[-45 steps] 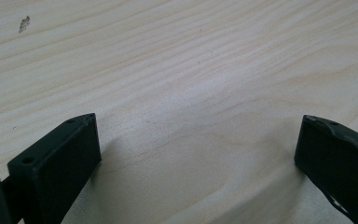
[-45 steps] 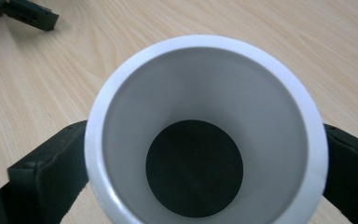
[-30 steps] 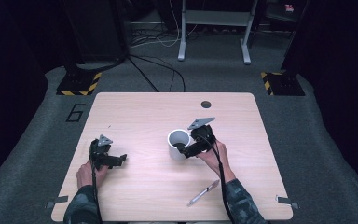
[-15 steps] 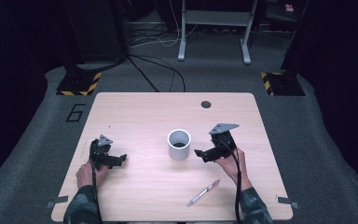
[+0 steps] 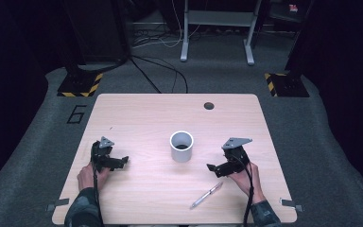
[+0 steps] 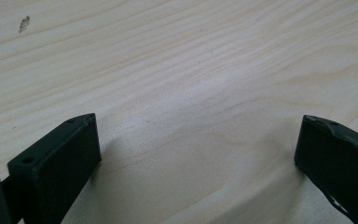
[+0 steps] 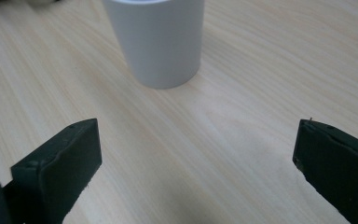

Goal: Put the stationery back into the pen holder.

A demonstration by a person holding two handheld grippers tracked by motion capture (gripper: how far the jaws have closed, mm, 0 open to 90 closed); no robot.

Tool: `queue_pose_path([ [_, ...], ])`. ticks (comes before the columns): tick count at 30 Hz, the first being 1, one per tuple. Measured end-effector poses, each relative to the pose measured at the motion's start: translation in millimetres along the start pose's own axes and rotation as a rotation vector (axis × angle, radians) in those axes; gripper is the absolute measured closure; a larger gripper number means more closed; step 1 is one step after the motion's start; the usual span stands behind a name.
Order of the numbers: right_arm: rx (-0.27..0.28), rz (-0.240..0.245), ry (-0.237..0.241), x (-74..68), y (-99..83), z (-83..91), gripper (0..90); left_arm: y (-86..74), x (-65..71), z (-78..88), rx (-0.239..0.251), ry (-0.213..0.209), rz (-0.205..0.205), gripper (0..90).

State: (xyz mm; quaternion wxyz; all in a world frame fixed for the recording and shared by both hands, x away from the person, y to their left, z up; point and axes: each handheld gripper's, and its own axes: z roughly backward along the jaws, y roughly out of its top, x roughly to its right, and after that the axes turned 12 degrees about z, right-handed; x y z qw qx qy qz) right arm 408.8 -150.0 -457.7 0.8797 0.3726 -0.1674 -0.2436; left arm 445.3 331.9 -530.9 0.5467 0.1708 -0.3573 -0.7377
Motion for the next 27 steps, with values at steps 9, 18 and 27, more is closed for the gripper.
queue_pose_path([
  [9, -0.011, 0.05, 0.061, -21.7, -11.0, 2.7, 1.0, 0.0, -0.1, 0.2, -0.003, 0.0, -0.002, 0.3],
  [18, -0.065, 0.136, 0.151, -50.3, -11.7, -11.3, 2.4, 0.1, -0.2, 0.1, -0.002, 0.001, 0.0, 0.3],
  [27, -0.116, 0.264, 0.238, -79.1, -17.8, -19.6, 10.8, 0.0, -0.3, 0.0, 0.0, 0.001, 0.001, 0.3],
])
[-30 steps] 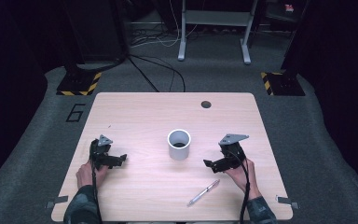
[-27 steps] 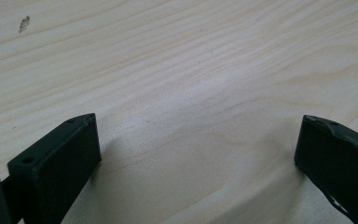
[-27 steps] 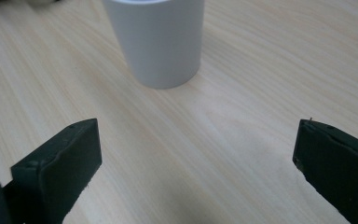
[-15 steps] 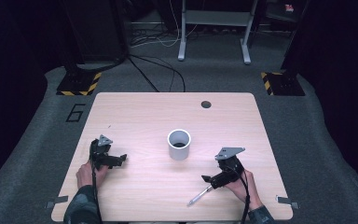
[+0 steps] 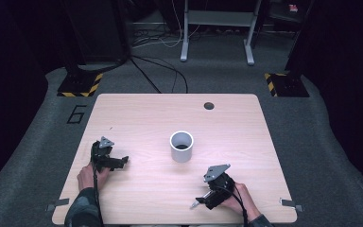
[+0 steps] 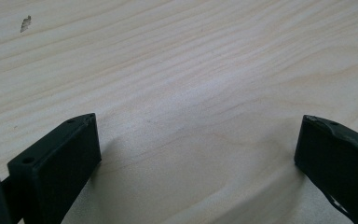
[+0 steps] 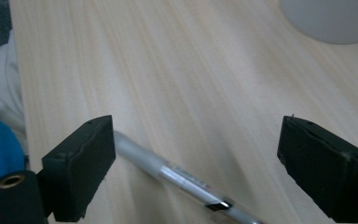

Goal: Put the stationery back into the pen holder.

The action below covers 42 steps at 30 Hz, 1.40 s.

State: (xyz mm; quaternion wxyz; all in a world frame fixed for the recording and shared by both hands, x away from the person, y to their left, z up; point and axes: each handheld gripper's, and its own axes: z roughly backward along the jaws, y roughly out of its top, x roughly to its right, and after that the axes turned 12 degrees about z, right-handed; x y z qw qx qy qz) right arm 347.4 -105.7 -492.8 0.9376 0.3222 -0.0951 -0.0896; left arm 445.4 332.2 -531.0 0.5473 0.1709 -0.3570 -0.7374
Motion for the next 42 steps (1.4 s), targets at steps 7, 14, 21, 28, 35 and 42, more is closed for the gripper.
queue_pose_path([
  [7, -0.025, 0.081, 0.039, -16.4, -0.5, -7.6, 26.6, 0.0, 0.0, 0.0, 0.0, 0.001, 0.001, 0.3],
  [14, -0.071, 0.143, 0.056, -20.0, -0.8, -11.8, 44.1, -0.2, 0.3, 0.1, 0.001, 0.004, 0.007, 0.3],
  [21, -0.076, 0.146, 0.053, -18.6, 0.4, -11.4, 57.1, -0.2, 0.2, 0.2, 0.0, 0.006, 0.008, 0.3],
  [28, -0.089, 0.17, 0.059, -16.0, 3.7, -12.4, 70.5, -0.2, 0.2, 0.2, 0.0, 0.006, 0.008, 0.3],
  [35, -0.106, 0.187, 0.068, -12.3, 9.9, -15.8, 79.2, -0.3, 0.5, 0.4, -0.003, 0.005, 0.01, 0.3],
  [42, -0.124, 0.194, 0.06, -12.7, 12.2, -15.9, 80.3, -0.2, 0.3, 0.3, -0.002, 0.005, 0.009, 0.3],
])
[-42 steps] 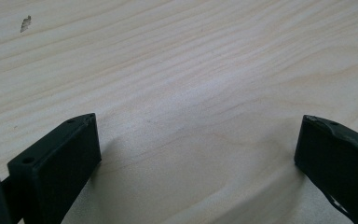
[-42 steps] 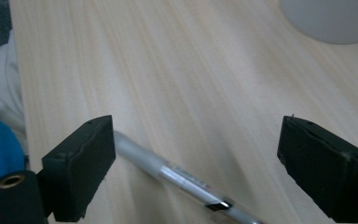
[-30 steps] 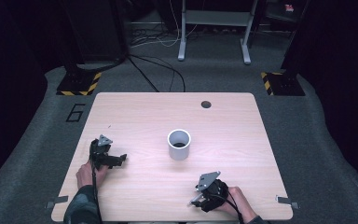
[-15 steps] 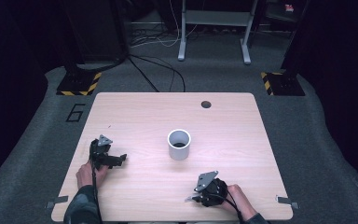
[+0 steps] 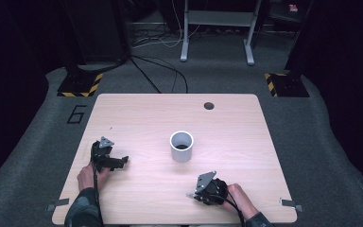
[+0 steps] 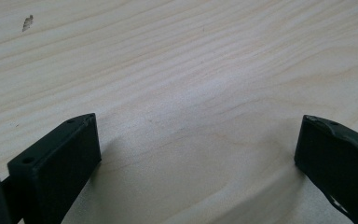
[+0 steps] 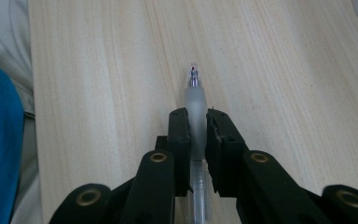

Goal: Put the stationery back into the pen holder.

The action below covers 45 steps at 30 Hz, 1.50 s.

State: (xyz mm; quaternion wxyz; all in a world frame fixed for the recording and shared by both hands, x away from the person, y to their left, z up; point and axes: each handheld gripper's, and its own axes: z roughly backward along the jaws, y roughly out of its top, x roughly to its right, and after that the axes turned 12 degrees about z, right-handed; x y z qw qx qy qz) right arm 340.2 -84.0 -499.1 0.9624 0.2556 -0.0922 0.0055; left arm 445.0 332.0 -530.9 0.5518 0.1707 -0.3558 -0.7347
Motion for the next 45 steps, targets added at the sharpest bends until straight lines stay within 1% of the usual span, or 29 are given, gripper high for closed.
queue_pose_path([
  [1, 0.011, -0.002, -0.014, -0.4, 0.0, -1.1, 80.3, 0.0, 0.0, 0.0, 0.0, 0.0, 0.0, 0.3],
  [2, 0.005, -0.006, -0.017, -0.2, 0.5, -0.4, 80.3, 0.0, -0.1, -0.1, 0.002, 0.001, -0.001, 0.3],
  [5, 0.029, -0.02, -0.024, 1.2, 1.1, 1.4, 80.3, 0.1, -0.1, -0.1, 0.002, 0.0, -0.001, 0.3],
  [6, 0.043, -0.028, -0.036, 1.9, 1.3, 2.9, 80.4, 0.1, -0.1, -0.1, 0.002, 0.0, -0.001, 0.3],
  [8, 0.059, -0.045, -0.049, 4.3, 1.3, 7.7, 80.4, 0.0, 0.0, -0.1, 0.002, 0.0, -0.001, 0.3],
  [11, 0.093, -0.068, -0.081, 9.6, 0.3, 17.8, 80.4, 0.1, -0.1, -0.2, 0.003, 0.0, -0.001, 0.3],
  [12, 0.114, -0.081, -0.102, 11.9, -0.8, 22.3, 80.4, 0.0, 0.0, -0.1, 0.002, 0.0, -0.001, 0.3],
  [13, 0.127, -0.09, -0.11, 13.6, -1.6, 25.0, 80.4, 0.1, -0.1, -0.1, 0.002, 0.0, -0.001, 0.2],
  [14, 0.146, -0.11, -0.126, 15.9, -3.4, 29.3, 80.4, 0.1, -0.1, -0.1, 0.002, 0.0, -0.001, 0.3],
  [18, 0.197, -0.179, -0.165, 23.5, -10.3, 41.3, 80.4, 0.1, -0.1, -0.2, 0.003, 0.0, -0.002, 0.3],
  [19, 0.211, -0.21, -0.181, 24.9, -12.1, 43.7, 80.4, 0.1, -0.1, -0.1, 0.002, 0.0, -0.001, 0.3],
  [20, 0.225, -0.219, -0.188, 28.6, -16.1, 47.3, 80.4, 0.0, 0.0, -0.2, 0.003, 0.0, -0.001, 0.2],
  [21, 0.225, -0.219, -0.188, 28.6, -16.1, 47.3, 80.4, 0.0, 0.0, -0.2, 0.003, 0.0, -0.001, 0.3],
  [22, 0.249, -0.268, -0.211, 33.0, -21.2, 51.2, 80.4, 0.1, -0.1, -0.2, 0.003, 0.0, -0.002, 0.2],
  [24, 0.26, -0.279, -0.22, 35.7, -24.2, 52.9, 80.4, 0.1, -0.1, -0.2, 0.003, 0.0, -0.001, 0.3],
  [25, 0.28, -0.318, -0.241, 40.4, -29.5, 55.6, 80.4, 0.0, 0.0, -0.1, 0.002, 0.001, -0.001, 0.3],
  [26, 0.284, -0.327, -0.238, 43.1, -32.2, 56.7, 80.4, 0.0, -0.1, -0.1, 0.002, 0.0, -0.001, 0.2],
  [28, 0.301, -0.353, -0.261, 47.0, -35.3, 57.5, 80.3, -0.1, 0.1, 0.0, 0.0, 0.0, 0.001, 0.2],
  [30, 0.302, -0.377, -0.278, 50.7, -37.9, 58.2, 80.4, 0.0, 0.0, -0.1, 0.003, 0.001, -0.001, 0.3],
  [31, 0.31, -0.397, -0.287, 52.7, -39.4, 58.5, 80.4, 0.0, 0.0, -0.1, 0.003, 0.001, -0.001, 0.3],
  [33, 0.314, -0.403, -0.293, 54.9, -40.5, 58.5, 80.4, 0.0, 0.0, -0.2, 0.003, 0.0, -0.001, 0.3],
  [34, 0.322, -0.428, -0.303, 57.6, -41.7, 58.4, 80.3, 0.0, 0.0, -0.2, 0.003, 0.0, -0.001, 0.2],
  [35, 0.325, -0.432, -0.317, 59.9, -42.6, 58.3, 80.4, 0.0, 0.1, 0.0, 0.001, 0.0, 0.001, 0.3],
  [37, 0.33, -0.443, -0.323, 62.7, -43.1, 58.4, 80.3, 0.0, 0.0, -0.1, 0.002, 0.0, 0.0, 0.3],
  [39, 0.333, -0.462, -0.344, 65.5, -42.4, 59.0, 80.4, 0.0, 0.0, -0.1, 0.002, 0.0, 0.0, 0.2],
  [40, 0.337, -0.457, -0.348, 67.6, -42.6, 59.6, 80.4, 0.0, 0.0, -0.2, 0.003, 0.0, -0.001, 0.3],
  [42, 0.346, -0.48, -0.367, 70.4, -41.8, 60.3, 80.4, -0.1, 0.1, 0.0, 0.0, 0.0, 0.001, 0.2],
  [44, 0.354, -0.484, -0.386, 74.3, -41.3, 61.2, 80.4, 0.0, -0.1, -0.1, 0.002, 0.001, -0.001, 0.3],
  [45, 0.354, -0.484, -0.386, 74.3, -41.3, 61.2, 80.4, 0.0, -0.1, -0.1, 0.002, 0.001, -0.001, 0.2],
])
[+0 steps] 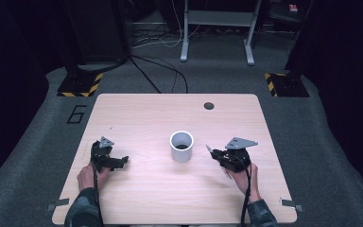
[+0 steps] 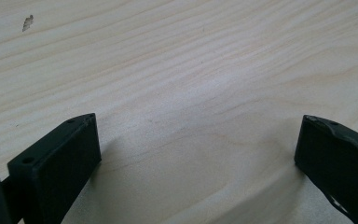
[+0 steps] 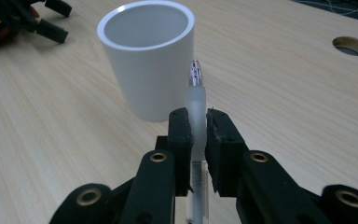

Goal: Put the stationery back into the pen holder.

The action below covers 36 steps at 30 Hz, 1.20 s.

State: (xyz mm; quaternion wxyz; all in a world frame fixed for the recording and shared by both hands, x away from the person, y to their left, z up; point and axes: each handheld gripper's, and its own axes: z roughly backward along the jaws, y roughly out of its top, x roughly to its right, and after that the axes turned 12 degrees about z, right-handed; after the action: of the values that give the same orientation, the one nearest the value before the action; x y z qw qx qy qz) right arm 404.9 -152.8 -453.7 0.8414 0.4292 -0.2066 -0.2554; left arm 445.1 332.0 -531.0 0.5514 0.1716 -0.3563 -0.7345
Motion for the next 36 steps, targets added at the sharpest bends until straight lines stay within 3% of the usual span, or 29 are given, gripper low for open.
queue_pose_path([
  [4, 0.031, -0.029, -0.035, 7.3, 5.1, -5.0, 80.3, 0.1, -0.2, -0.2, 0.003, 0.001, 0.001, 0.3],
  [14, 0.081, -0.073, -0.066, 15.2, 12.2, -18.7, 80.3, 0.1, -0.3, -0.2, 0.003, 0.001, 0.001, 0.3],
  [30, 0.208, -0.115, -0.14, 25.3, 29.3, -26.6, 80.3, 0.2, -0.5, 0.0, 0.001, 0.003, -0.003, 0.3],
  [36, 0.25, -0.099, -0.163, 27.1, 40.9, -31.8, 80.3, 0.3, -0.6, 0.0, 0.001, 0.002, -0.003, 0.3],
])
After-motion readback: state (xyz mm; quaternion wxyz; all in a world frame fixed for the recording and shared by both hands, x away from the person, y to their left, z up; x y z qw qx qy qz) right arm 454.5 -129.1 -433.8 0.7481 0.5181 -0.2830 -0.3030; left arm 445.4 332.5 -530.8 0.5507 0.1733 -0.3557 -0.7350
